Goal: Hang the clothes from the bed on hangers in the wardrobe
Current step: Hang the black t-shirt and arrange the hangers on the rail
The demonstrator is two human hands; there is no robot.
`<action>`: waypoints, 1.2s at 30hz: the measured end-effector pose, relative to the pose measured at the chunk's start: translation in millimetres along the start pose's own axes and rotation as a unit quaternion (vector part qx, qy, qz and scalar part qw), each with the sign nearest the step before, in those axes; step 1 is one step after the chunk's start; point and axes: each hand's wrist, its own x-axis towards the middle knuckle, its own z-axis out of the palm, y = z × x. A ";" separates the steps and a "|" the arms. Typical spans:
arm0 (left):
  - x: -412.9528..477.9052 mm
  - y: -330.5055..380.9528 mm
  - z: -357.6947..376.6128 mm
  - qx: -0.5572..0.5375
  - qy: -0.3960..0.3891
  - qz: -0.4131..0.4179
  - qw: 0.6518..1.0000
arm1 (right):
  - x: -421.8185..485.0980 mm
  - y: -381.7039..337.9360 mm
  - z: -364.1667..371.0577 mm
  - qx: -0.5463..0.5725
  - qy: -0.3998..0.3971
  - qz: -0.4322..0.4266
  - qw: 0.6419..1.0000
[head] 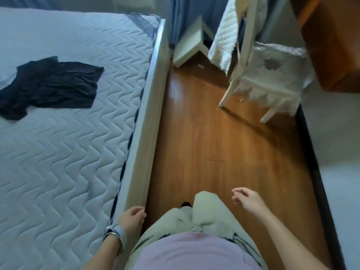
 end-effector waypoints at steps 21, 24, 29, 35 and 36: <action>155.7 266.8 -22.5 -0.345 0.137 -0.150 0.916 | 342.4 -396.9 -69.7 -0.224 -0.111 -0.080 0.965; 174.4 275.9 -34.8 -0.399 0.136 -0.199 0.885 | 371.7 -461.3 -47.1 -0.237 -0.127 -0.107 0.957; 222.4 305.9 -63.9 -0.444 0.116 -0.230 0.858 | 406.0 -515.2 -13.9 -0.279 -0.119 -0.102 0.947; 274.5 379.4 -135.9 -0.489 0.130 -0.176 0.844 | 445.2 -566.8 7.7 -0.366 -0.131 -0.072 0.918; 278.2 387.4 -148.7 -0.492 0.138 -0.160 0.845 | 452.2 -581.2 12.9 -0.380 -0.135 -0.068 0.913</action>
